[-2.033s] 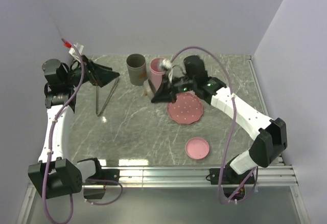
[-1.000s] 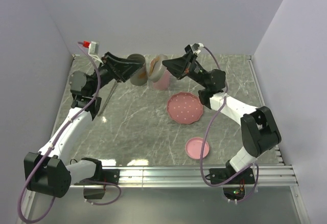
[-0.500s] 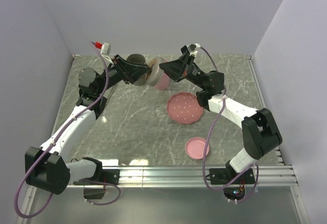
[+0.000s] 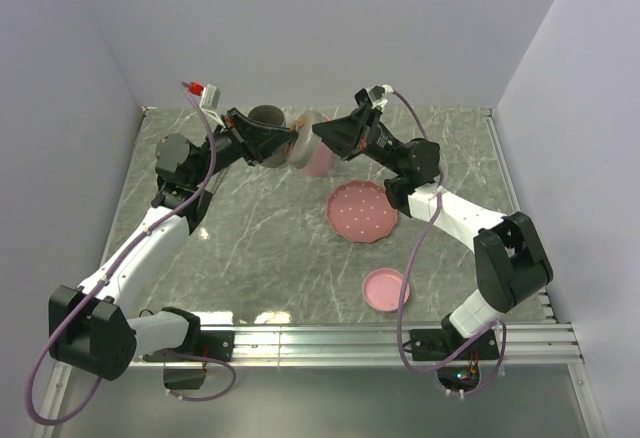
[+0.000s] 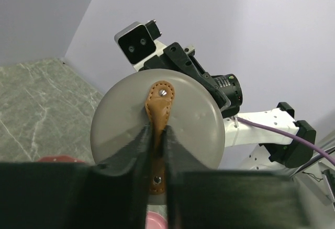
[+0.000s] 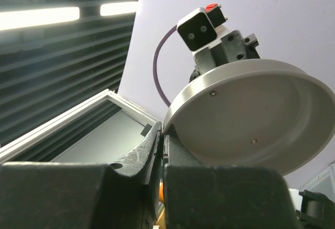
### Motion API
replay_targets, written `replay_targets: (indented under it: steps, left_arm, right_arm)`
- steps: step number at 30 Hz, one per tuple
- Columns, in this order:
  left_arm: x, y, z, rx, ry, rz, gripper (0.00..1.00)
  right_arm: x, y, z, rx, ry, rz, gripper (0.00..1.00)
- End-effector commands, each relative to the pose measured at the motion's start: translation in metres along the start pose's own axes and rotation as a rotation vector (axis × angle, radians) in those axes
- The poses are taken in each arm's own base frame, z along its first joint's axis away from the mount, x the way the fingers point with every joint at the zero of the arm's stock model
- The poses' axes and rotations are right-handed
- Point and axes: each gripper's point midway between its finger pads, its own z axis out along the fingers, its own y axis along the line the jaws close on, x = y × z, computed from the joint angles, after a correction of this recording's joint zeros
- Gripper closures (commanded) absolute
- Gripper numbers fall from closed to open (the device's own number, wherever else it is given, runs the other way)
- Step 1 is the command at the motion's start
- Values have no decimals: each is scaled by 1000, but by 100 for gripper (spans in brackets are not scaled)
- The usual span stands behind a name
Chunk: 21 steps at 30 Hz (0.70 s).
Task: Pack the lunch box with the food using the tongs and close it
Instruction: Pass the lid of the lunch box from the right arm to the left
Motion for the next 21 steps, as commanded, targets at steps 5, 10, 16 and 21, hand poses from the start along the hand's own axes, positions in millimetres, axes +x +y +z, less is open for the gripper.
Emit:
replay_targets:
  steps: [5, 10, 16, 21]
  left_arm:
    - [-2, -22, 2, 67, 35, 44, 100]
    - [-23, 1, -1, -51, 27, 100, 100]
    - [-44, 48, -7, -278, 99, 222, 100]
    - [-46, 112, -20, -591, 259, 255, 100]
  right_arm:
    - [24, 41, 2, -89, 89, -157, 75]
    - [16, 23, -2, 5, 81, -173, 34]
    - [-3, -5, -18, 156, 82, -255, 19]
    - [-29, -52, -48, 452, 117, -425, 17]
